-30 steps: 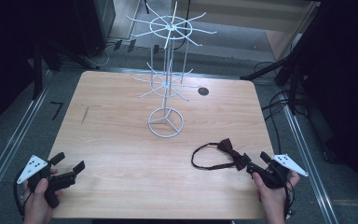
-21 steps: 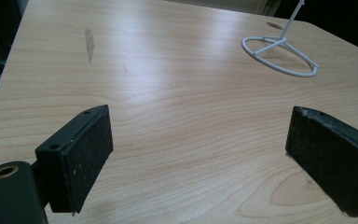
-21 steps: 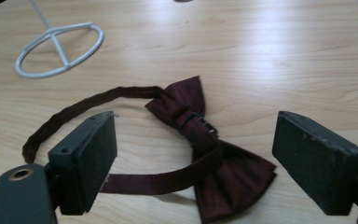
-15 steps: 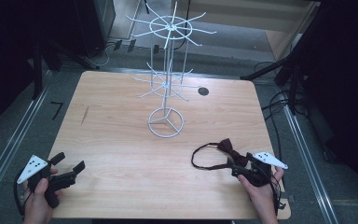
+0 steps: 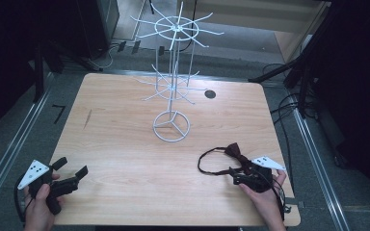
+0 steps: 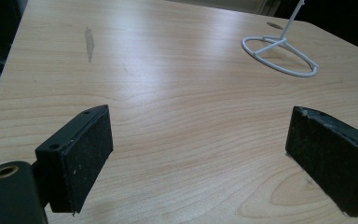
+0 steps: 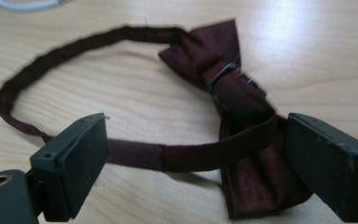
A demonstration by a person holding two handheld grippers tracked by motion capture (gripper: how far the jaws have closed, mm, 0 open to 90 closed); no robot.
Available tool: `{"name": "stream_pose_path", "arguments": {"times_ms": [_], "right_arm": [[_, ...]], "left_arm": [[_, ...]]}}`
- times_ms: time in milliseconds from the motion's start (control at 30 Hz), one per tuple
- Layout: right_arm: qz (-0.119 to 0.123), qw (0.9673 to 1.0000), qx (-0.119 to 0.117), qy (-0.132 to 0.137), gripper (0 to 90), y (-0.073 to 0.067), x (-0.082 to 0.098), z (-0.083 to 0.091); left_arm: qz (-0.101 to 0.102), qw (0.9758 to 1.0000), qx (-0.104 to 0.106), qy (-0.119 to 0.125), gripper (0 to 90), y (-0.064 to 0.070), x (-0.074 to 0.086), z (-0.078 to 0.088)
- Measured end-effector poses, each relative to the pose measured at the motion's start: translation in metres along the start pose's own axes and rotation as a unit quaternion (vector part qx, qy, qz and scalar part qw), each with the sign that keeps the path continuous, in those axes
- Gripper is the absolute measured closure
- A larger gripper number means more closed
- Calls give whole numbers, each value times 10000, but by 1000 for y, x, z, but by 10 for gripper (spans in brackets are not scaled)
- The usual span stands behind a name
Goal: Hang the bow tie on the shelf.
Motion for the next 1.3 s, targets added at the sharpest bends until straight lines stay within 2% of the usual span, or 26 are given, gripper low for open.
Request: {"name": "stream_pose_path", "arguments": {"times_ms": [33,100,233,300,500,667,867,933,1067,1300], "right_arm": [[45,9998,177,-72,92,-1,3,-4],[124,9992,374,-22,141,-3,4,-4],[284,9975,655,8,186,-6,5,-4],[250,9974,682,29,226,-5,6,-4],[168,9966,779,184,444,2,5,1],[153,9957,891,214,579,6,3,3],[118,9951,964,185,669,8,2,4],[108,9946,1021,169,735,9,1,5],[146,9944,1034,139,814,10,1,6],[40,9960,880,148,847,14,1,9]], "left_arm": [[1,10000,3,-2,80,0,0,0],[12,10000,10,5,79,0,0,0],[17,10000,9,-1,80,0,0,0],[13,10000,7,4,80,0,0,0],[4,10000,-7,-8,80,0,0,0],[8,10000,3,-2,80,0,0,0],[12,10000,4,3,79,0,0,0],[11,10000,5,5,80,0,0,0],[7,10000,5,1,80,0,0,0],[11,10000,11,6,80,0,0,0]]}}
Point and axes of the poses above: each handheld gripper's, and its own axes: z roughly backward along the jaws, x roughly out of its underside, y roughly to its right, the point moved 3 cm from there along -z, roughly forward along the jaws, and after that the axes turned 12 degrees about -z, right-handed, at the moved point
